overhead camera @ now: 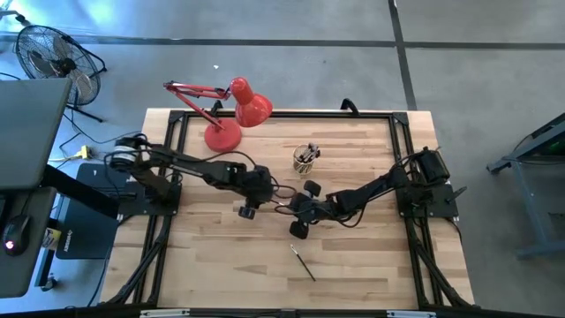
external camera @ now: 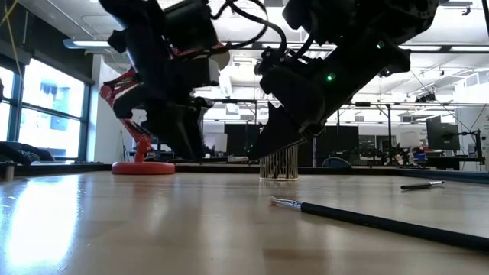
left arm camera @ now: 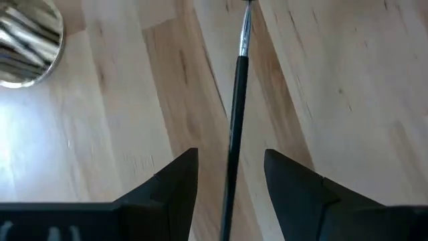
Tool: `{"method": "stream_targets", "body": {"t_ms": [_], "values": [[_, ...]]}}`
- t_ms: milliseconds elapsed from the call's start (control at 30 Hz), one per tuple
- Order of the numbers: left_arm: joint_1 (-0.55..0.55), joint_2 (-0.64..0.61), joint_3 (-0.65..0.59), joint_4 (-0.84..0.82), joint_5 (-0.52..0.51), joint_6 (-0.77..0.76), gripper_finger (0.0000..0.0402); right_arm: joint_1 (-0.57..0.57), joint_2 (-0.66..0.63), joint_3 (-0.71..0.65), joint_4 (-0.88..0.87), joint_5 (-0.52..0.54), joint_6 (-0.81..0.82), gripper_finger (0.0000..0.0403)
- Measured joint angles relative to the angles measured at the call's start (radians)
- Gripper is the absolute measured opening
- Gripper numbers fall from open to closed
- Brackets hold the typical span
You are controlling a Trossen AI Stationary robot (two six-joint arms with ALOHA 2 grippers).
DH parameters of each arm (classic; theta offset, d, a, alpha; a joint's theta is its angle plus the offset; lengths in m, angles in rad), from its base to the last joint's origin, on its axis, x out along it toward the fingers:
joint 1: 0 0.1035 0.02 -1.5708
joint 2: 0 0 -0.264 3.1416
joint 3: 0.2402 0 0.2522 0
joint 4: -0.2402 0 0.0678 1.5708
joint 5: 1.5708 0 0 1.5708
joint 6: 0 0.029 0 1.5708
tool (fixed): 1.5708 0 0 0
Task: Put items in baskets/containers
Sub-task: Put the black eyeshadow brush into the yellow container
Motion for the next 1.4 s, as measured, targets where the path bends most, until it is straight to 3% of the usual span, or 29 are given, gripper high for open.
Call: {"method": "stream_targets", "body": {"t_ms": [467, 633, 867, 1067, 1200, 1400], "values": [[0.000, 0.168, 0.177, -0.161, -0.010, 0.060, 0.0154, 0.000, 0.000, 0.000, 0.000, 0.015, -0.016, 0.0000], [0.000, 0.171, 0.192, -0.166, -0.016, 0.060, 0.0108, 0.000, -0.001, 0.000, 0.000, 0.015, -0.016, 0.0000], [0.000, 0.172, 0.191, -0.174, -0.026, 0.060, 0.0015, 0.000, -0.001, 0.000, 0.000, 0.018, -0.019, 0.0000], [0.001, 0.172, 0.191, -0.168, -0.024, 0.050, 0.0031, 0.000, -0.002, 0.000, 0.000, 0.011, -0.019, 0.0000], [0.000, 0.172, 0.190, -0.175, 0.000, 0.040, 0.0011, 0.000, -0.002, 0.000, 0.000, 0.006, -0.019, 0.0003], [0.001, 0.172, 0.190, -0.194, 0.000, -0.038, 0.0020, 0.000, -0.055, 0.000, -0.094, 0.022, -0.068, 0.0032]]}}
